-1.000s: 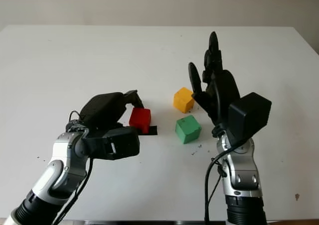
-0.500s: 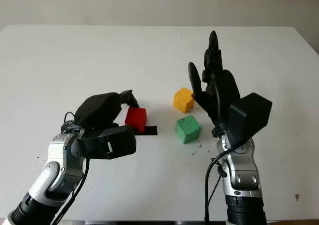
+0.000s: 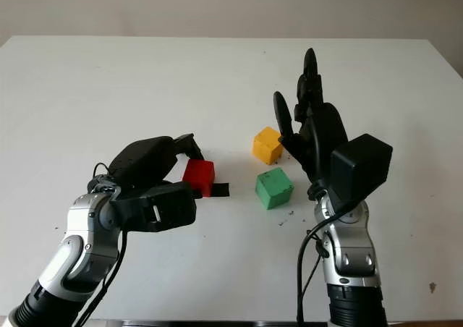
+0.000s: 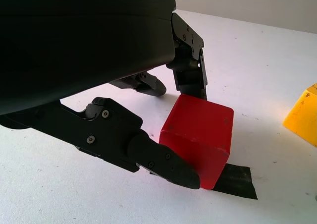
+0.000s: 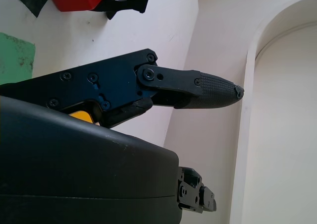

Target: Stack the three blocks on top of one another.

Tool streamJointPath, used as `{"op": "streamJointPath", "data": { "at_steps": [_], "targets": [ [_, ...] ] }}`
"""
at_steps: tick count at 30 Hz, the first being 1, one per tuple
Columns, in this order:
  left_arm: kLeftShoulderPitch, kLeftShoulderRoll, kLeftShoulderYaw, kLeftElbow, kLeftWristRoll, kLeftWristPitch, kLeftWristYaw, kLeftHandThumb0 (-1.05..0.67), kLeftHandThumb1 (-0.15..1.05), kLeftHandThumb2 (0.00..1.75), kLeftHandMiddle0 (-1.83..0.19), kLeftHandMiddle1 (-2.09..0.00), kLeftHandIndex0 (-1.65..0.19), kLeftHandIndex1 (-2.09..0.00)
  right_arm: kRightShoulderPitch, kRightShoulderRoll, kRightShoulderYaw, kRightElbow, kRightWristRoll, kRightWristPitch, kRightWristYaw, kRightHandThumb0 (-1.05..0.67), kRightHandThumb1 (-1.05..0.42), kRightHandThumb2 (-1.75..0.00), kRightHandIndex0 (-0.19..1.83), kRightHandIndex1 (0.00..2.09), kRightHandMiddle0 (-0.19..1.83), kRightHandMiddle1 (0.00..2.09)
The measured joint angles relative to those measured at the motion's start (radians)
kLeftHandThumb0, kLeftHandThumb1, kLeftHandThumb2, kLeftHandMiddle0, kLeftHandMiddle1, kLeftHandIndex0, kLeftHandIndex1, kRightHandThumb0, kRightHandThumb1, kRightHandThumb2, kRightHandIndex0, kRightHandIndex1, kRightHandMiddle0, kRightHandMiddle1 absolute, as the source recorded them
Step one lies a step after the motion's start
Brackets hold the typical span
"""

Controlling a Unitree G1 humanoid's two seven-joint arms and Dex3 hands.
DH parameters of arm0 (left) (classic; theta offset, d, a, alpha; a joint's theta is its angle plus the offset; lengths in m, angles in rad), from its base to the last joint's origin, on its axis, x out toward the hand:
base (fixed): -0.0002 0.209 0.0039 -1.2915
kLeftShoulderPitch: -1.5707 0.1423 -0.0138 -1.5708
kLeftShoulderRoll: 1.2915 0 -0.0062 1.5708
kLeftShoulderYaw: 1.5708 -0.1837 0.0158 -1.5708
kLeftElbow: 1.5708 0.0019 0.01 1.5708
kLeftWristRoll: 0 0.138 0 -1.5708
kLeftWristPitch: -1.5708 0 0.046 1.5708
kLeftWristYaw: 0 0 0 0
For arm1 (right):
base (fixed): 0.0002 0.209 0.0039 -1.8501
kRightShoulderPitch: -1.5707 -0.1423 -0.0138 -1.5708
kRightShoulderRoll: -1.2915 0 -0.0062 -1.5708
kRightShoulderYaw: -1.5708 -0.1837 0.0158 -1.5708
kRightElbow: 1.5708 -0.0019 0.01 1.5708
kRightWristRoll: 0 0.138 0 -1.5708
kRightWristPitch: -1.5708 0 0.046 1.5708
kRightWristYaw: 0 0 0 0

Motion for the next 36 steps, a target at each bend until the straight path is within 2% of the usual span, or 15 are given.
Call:
{"op": "streamJointPath", "data": {
  "at_steps": [3, 5, 6, 7, 8, 9, 10, 12, 18, 25, 29, 34, 36],
  "targets": [
    [0.001, 0.0, -0.004, 0.001, 0.01, -0.003, 0.009, -0.32, 1.05, 0.06, -0.5, -0.04, -0.48, -1.54, 0.0, 0.0, 0.0, -0.002, 0.0, 0.011, -0.002, -0.67, -1.05, -0.52, -0.19, 0.0, -0.19, 0.0],
    [0.001, 0.001, -0.008, 0.001, 0.019, -0.004, 0.01, -0.4, 1.05, 0.08, -0.44, -0.02, -0.4, -1.52, 0.001, 0.0, 0.0, -0.002, 0.002, 0.011, -0.001, -0.67, -1.05, -0.52, -0.19, 0.0, -0.19, 0.0],
    [0.001, 0.001, -0.012, 0.001, 0.031, -0.002, 0.006, -0.47, 1.05, 0.08, -0.36, -0.02, -0.33, -1.34, 0.002, 0.0, 0.0, -0.002, 0.003, 0.011, 0.0, -0.68, -1.05, -0.51, -0.19, 0.0, -0.19, 0.0],
    [0.0, 0.001, -0.016, 0.001, 0.041, 0.002, -0.001, -0.49, 1.05, 0.08, -0.33, -0.02, -0.32, -1.26, 0.002, 0.0, 0.0, -0.002, 0.003, 0.01, 0.001, -0.68, -1.05, -0.51, -0.19, 0.0, -0.19, 0.0],
    [-0.001, 0.001, -0.019, 0.001, 0.051, 0.008, -0.012, -0.55, 1.04, 0.07, -0.24, -0.02, -0.24, -0.99, 0.002, 0.0, 0.0, -0.002, 0.003, 0.01, 0.002, -0.68, -1.05, -0.51, -0.19, 0.0, -0.19, 0.0],
    [-0.001, 0.002, -0.024, 0.001, 0.058, 0.016, -0.028, -0.61, 1.04, 0.06, -0.12, -0.03, -0.2, -0.6, 0.002, 0.0, 0.0, -0.002, 0.004, 0.01, 0.003, -0.68, -1.05, -0.51, -0.19, 0.0, -0.19, 0.0],
    [0.0, 0.003, -0.027, 0.003, 0.065, 0.022, -0.042, -0.64, 1.03, 0.05, -0.06, -0.03, -0.18, -0.4, 0.002, 0.0, -0.001, -0.002, 0.006, 0.01, 0.003, -0.68, -1.05, -0.5, -0.19, 0.0, -0.19, 0.0],
    [0.0, 0.004, -0.029, -0.002, 0.073, 0.027, -0.061, -0.69, 1.02, 0.05, 0.04, -0.02, -0.09, -0.15, 0.003, 0.0, -0.002, -0.002, 0.007, 0.008, 0.003, -0.68, -1.05, -0.49, -0.19, 0.0, -0.19, 0.0],
    [0.002, 0.018, -0.028, -0.029, 0.069, 0.029, -0.135, -0.71, 0.98, 0.04, 0.12, -0.01, -0.01, -0.05, 0.003, 0.0, 0.0, -0.002, 0.006, 0.006, 0.002, -0.69, -1.05, -0.5, -0.19, 0.0, -0.19, 0.0],
    [0.021, 0.036, -0.012, -0.122, 0.033, 0.035, -0.216, -0.72, 0.92, 0.03, 0.18, -0.02, 0.09, -0.02, 0.003, 0.0, -0.001, -0.002, 0.006, 0.004, 0.001, -0.69, -1.05, -0.49, -0.19, 0.0, -0.19, 0.0],
    [0.05, 0.038, 0.008, -0.183, 0.007, 0.04, -0.233, -0.75, 0.92, 0.05, 0.19, 0.0, 0.17, -0.01, 0.003, 0.0, -0.002, -0.002, 0.009, 0.004, 0.003, -0.68, -1.05, -0.5, -0.19, 0.0, -0.19, 0.0],
    [0.074, 0.03, 0.056, -0.222, -0.023, 0.044, -0.191, -0.86, 1.01, 0.1, 0.19, 0.0, 0.19, 0.0, 0.002, -0.004, -0.008, 0.001, 0.01, -0.002, 0.016, -0.67, -1.05, -0.49, -0.19, 0.0, -0.19, 0.0],
    [0.09, 0.015, 0.097, -0.234, -0.048, 0.041, -0.132, -0.91, 1.04, 0.27, 0.19, 0.0, 0.19, 0.0, -0.004, -0.017, -0.017, 0.009, 0.01, -0.014, 0.024, -0.68, -1.05, -0.46, -0.19, 0.0, -0.19, 0.0]
  ]
}}
